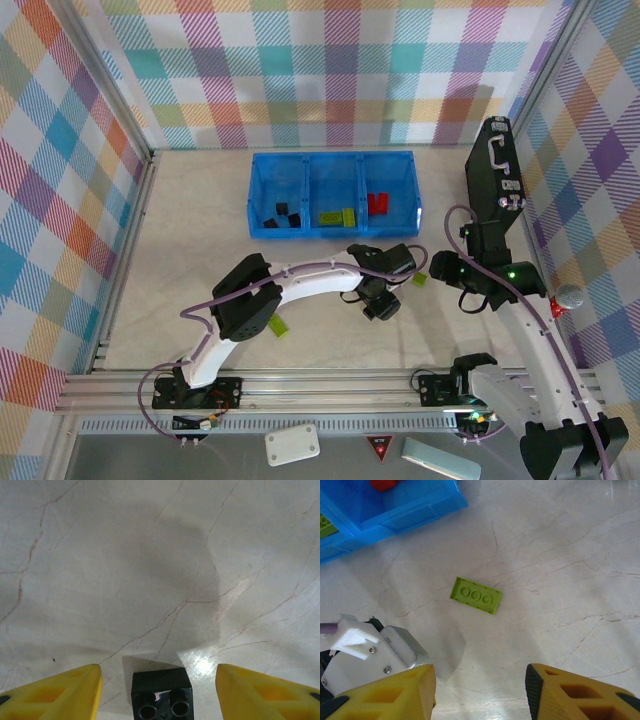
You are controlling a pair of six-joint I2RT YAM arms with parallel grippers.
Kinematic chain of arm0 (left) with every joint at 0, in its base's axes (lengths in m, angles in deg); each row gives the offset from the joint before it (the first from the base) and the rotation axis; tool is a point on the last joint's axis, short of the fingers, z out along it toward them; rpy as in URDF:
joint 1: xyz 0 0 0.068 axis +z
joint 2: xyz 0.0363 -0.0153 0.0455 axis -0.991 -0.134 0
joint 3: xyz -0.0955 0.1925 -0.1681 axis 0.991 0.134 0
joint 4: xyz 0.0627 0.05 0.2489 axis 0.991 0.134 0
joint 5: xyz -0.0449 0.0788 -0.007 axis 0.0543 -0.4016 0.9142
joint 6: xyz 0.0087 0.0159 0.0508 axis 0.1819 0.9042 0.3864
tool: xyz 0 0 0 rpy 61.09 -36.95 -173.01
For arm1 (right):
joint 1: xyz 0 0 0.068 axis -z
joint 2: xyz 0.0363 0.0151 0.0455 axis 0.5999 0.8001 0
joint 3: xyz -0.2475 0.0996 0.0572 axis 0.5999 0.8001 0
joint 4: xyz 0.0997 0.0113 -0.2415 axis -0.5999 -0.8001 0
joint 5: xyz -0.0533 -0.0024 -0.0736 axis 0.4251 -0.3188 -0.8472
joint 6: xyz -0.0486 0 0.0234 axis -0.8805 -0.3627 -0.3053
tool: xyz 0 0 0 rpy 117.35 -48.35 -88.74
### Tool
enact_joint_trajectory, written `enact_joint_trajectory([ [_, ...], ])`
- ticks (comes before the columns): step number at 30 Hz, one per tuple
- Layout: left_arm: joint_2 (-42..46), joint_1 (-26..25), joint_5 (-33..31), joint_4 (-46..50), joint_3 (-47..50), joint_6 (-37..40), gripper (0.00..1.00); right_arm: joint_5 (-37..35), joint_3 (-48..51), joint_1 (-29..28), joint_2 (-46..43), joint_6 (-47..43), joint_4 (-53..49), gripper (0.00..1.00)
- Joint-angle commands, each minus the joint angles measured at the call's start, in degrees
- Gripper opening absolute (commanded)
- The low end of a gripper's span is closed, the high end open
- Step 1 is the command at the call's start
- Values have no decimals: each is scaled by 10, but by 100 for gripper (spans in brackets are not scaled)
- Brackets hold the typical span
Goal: Sort the legos into containers by color
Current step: Pick up the lego from the middle-left of the table.
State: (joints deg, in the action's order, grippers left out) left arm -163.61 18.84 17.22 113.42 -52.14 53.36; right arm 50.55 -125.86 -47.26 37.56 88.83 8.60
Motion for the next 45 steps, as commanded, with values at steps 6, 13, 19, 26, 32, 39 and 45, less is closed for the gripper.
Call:
enact_joint_trajectory([
  [6,3,-19,-60,49,8,-12,59,10,9,5,-1,0,5,52],
  [13,9,-21,-56,43,25,-20,54,13,9,5,-1,-2,7,51],
  [19,8,-22,-56,42,25,-20,47,14,10,5,-1,-2,9,51],
  [26,7,-22,-63,41,26,-18,41,14,12,5,-2,-3,12,51],
  [32,16,-22,-78,42,28,-16,38,14,12,5,-2,-5,14,51],
  [39,29,-19,-95,46,29,-20,37,14,13,5,1,-7,16,51],
  [45,65,4,-99,35,48,-36,36,16,13,5,2,-7,15,51],
])
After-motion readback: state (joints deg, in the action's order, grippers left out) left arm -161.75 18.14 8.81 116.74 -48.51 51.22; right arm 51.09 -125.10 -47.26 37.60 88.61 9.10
